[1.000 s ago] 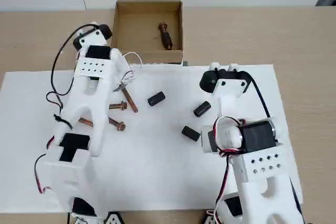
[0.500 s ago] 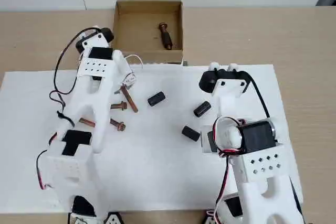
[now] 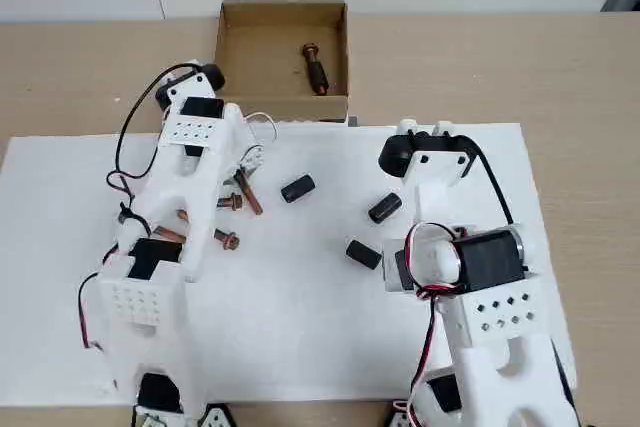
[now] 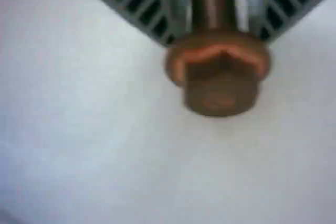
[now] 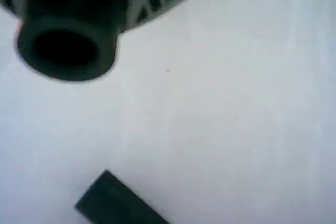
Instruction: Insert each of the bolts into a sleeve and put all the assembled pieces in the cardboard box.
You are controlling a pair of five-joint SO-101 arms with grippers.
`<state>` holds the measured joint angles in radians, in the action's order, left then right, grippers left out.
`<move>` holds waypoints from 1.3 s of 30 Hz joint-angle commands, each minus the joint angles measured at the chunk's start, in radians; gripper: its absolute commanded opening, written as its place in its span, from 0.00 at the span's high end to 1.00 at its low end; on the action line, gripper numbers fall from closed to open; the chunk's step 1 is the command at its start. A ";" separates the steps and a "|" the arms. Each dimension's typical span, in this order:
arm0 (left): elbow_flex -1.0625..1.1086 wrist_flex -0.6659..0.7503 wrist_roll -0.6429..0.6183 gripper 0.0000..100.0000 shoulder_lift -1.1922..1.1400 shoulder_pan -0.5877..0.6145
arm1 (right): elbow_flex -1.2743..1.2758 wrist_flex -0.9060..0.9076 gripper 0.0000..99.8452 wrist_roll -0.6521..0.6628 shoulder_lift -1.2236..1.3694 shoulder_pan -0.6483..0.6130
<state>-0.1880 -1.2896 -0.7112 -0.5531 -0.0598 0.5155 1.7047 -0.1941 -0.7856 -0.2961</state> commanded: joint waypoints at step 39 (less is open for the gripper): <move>0.007 -0.450 0.276 1.00 1.068 -0.178 | -0.295 -0.004 1.00 0.101 -0.298 0.012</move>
<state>-0.1895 -1.7238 -0.4795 0.4074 -0.2271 0.2654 1.7108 -0.1036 -1.0541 -0.2915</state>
